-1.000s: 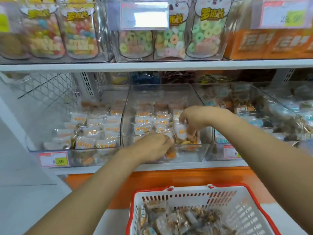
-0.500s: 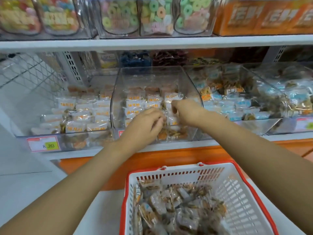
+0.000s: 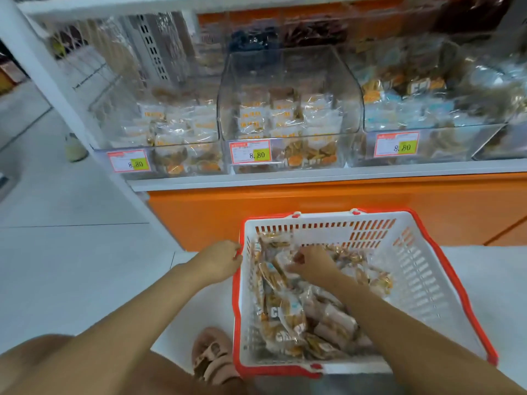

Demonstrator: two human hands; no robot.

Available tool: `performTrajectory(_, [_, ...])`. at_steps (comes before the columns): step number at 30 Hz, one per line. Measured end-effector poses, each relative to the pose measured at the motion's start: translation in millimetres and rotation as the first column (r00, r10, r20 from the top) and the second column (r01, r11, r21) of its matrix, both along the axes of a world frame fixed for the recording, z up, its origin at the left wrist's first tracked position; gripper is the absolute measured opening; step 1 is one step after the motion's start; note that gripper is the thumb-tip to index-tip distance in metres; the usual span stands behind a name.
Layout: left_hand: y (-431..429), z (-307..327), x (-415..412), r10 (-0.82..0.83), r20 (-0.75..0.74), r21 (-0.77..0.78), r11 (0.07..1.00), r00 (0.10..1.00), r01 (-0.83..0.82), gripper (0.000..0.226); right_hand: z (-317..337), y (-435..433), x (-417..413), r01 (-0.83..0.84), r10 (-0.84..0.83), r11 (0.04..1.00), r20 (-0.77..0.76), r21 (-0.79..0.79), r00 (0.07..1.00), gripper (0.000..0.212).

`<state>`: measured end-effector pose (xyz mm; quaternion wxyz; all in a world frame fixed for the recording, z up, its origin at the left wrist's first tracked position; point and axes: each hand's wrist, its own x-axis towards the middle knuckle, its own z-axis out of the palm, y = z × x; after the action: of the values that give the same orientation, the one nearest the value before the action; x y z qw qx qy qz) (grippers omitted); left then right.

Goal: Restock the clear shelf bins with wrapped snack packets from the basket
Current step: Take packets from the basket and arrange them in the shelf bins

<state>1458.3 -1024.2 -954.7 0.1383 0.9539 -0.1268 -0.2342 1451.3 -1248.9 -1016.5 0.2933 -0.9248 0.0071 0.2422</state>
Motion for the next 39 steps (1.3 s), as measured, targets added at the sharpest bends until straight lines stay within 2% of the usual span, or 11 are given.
performTrajectory(5, [14,-10,-11,-0.021,-0.175,-0.007,1.0,0.984,0.02,0.035,-38,49,-32,-0.035,0.039,0.998,-0.098,0.046,0.994,0.06])
performTrajectory(10, [16,-16,-2,0.053,-0.213,-0.003,0.998,0.976,-0.055,0.019,-35,55,-16,0.059,-0.04,0.983,0.115,-0.172,0.993,0.015])
performTrajectory(15, [-5,4,0,0.246,-0.261,-0.132,0.949,0.934,-0.287,0.036,8,39,10,0.078,-0.036,0.985,0.267,-0.152,0.963,0.01])
performTrajectory(17, [-17,13,-1,0.327,-0.362,-0.314,0.839,0.873,-0.444,0.042,31,30,13,0.106,-0.066,0.991,0.385,-0.083,0.92,0.015])
performTrajectory(19, [-32,28,-4,0.319,-0.537,-0.492,0.633,0.781,-0.597,0.044,55,22,7,0.024,-0.022,1.0,0.544,0.003,0.839,0.014])
performTrajectory(23, [-55,42,-5,0.196,-0.717,-0.647,0.169,0.669,-0.744,0.033,92,11,-11,-0.381,0.264,0.923,0.814,-0.057,0.518,0.025])
performTrajectory(26, [-59,57,-1,0.208,-0.664,-0.708,0.132,0.718,-0.693,0.035,110,-2,-17,-0.58,0.421,0.806,0.804,-0.12,0.42,0.021])
performTrajectory(28, [-54,74,5,0.196,-0.576,-0.754,0.246,0.793,-0.609,0.036,127,-10,-15,-0.596,0.427,0.798,0.787,-0.095,0.446,0.027])
performTrajectory(32, [-43,113,14,0.125,-0.465,-0.79,0.388,0.876,-0.474,0.029,170,-21,1,-0.332,0.063,0.924,0.783,0.188,0.619,0.036])
performTrajectory(36, [-38,130,22,0.083,-0.4,-0.814,0.425,0.913,-0.395,0.03,187,-26,22,-0.187,-0.041,0.842,0.404,0.507,0.914,0.064])
performTrajectory(39, [-40,129,26,0.099,-0.383,-0.815,0.432,0.919,-0.386,0.03,182,-25,30,-0.137,-0.031,0.799,0.267,0.586,0.963,0.053])
